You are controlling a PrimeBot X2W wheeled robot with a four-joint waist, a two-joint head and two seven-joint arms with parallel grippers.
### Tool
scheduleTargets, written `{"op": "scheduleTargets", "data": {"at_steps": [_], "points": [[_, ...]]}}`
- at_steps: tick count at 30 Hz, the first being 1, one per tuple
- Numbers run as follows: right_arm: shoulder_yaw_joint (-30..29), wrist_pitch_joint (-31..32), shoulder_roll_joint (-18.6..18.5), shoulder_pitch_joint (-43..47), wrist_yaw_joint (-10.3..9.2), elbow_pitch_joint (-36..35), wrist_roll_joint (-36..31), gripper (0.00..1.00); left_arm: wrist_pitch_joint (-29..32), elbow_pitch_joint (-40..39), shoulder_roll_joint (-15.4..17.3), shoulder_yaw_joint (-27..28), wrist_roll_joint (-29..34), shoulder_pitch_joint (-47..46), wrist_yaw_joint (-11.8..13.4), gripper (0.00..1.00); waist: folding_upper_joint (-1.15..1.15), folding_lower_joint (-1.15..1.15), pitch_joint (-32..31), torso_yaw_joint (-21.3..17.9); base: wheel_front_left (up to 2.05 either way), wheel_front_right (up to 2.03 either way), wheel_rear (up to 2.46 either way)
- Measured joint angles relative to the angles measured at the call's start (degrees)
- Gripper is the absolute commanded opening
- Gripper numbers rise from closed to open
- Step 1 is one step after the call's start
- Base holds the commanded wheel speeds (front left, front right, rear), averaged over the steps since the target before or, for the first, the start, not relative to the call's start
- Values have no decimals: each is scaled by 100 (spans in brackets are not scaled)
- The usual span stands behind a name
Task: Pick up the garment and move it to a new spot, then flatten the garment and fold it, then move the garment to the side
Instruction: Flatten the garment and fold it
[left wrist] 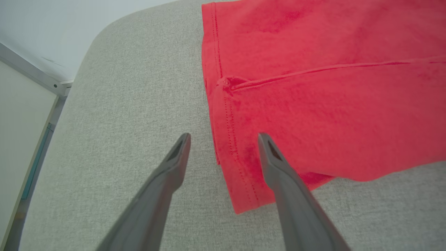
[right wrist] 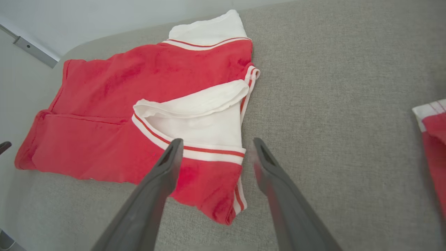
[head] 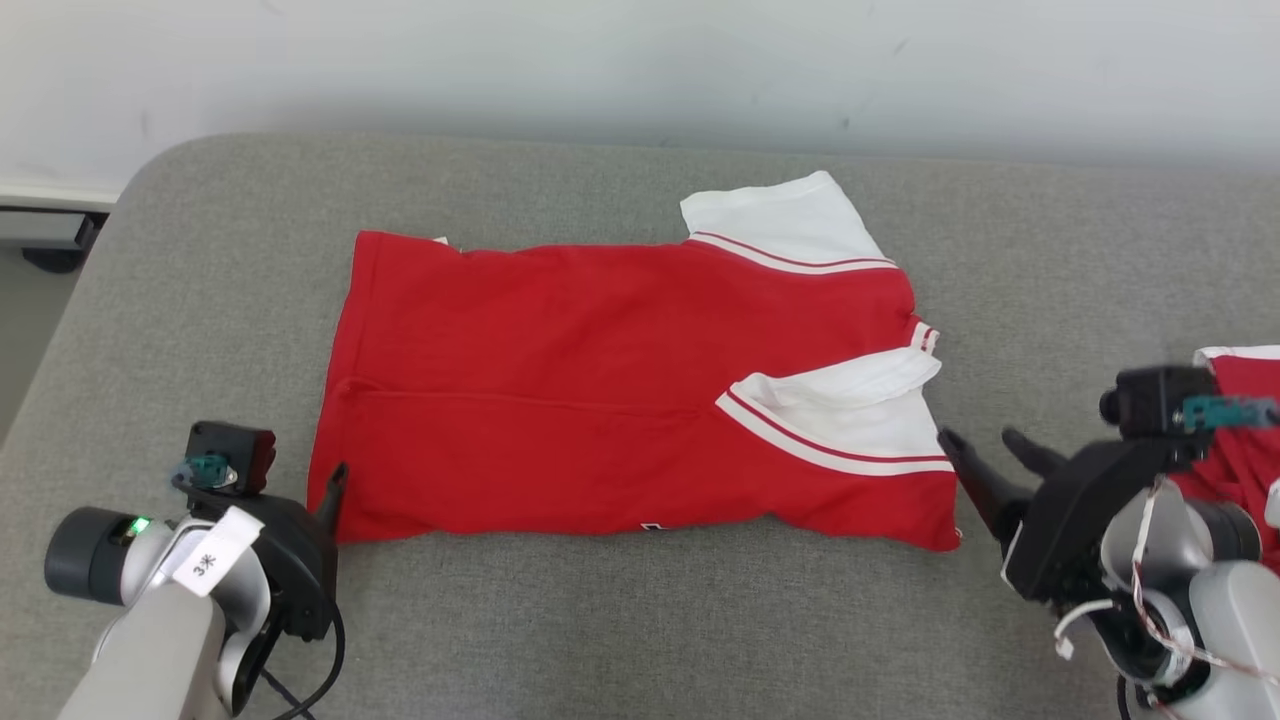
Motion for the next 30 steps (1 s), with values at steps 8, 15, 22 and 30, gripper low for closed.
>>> {"op": "scheduleTargets", "data": {"at_steps": [8, 15, 22, 30], "points": [[154, 34, -100, 262, -141, -90, -390, 100, -26, 145, -68, -74, 66, 51, 51, 100, 0, 0, -16, -130, 0, 0, 0], [252, -108, -175, 261, -197, -51, -666, 100, -49, 268, -268, -181, 167, -59, 57, 100, 0, 0, 87, -147, 0, 0, 0], [263, -160, -171, 260, -202, 209, -683, 100, -60, 389, -371, -229, 169, -92, 53, 100, 0, 1, 134, -105, 0, 0, 0], [393, -162, -4, 258, -224, 394, -679, 100, -159, 558, -338, -203, 169, -231, 51, 100, 0, 1, 186, -32, 0, 0, 0]]}}
